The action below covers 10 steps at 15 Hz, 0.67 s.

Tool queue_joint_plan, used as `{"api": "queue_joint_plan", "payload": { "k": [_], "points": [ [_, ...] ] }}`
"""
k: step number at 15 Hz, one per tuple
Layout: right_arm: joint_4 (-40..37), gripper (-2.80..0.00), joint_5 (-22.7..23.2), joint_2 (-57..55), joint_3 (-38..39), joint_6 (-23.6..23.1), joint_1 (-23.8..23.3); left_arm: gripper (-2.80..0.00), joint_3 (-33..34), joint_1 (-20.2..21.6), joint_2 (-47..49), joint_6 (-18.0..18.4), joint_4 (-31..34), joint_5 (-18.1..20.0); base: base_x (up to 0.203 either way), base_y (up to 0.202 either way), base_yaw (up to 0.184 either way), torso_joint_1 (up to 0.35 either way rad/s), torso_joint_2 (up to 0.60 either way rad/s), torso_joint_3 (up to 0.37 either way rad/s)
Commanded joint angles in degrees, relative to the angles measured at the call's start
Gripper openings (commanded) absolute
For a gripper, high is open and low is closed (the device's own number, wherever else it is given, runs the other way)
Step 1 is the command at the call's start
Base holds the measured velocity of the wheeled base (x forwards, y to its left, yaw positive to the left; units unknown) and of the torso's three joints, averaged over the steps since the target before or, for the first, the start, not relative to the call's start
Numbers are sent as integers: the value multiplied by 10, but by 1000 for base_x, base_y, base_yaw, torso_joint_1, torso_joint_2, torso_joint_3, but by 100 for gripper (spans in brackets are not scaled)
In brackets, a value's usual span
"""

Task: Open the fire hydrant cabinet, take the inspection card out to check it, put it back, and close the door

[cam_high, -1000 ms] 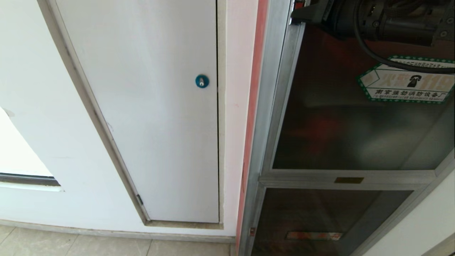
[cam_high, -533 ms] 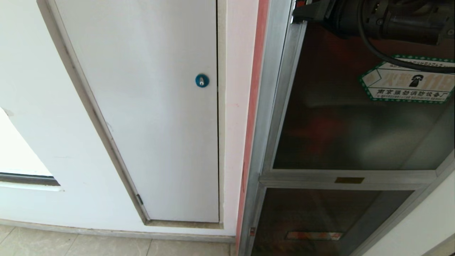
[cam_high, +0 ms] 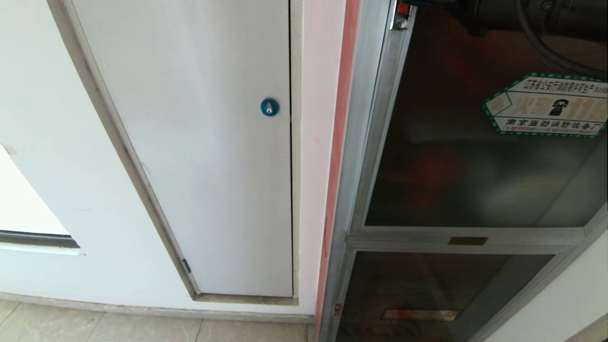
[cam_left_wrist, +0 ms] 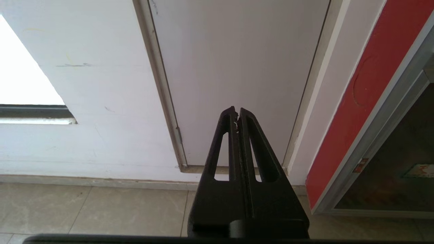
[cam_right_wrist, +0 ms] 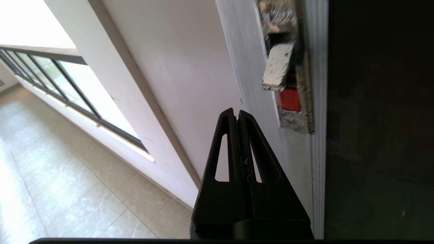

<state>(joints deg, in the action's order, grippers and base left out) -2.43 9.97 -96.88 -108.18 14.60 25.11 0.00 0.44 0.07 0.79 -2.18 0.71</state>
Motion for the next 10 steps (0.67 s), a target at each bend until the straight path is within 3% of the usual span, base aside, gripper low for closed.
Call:
{"api": "queue_joint_plan", "payload": {
  "k": [1,10],
  "points": [
    [0,-280,2,11,-6,1,1,-280,8,0,0,0,0,0,0,0,0,0,0,0],
    [7,-280,4,-25,-45,1,-2,-280,8,0,0,0,0,0,0,0,0,0,0,0]
  ]
}}
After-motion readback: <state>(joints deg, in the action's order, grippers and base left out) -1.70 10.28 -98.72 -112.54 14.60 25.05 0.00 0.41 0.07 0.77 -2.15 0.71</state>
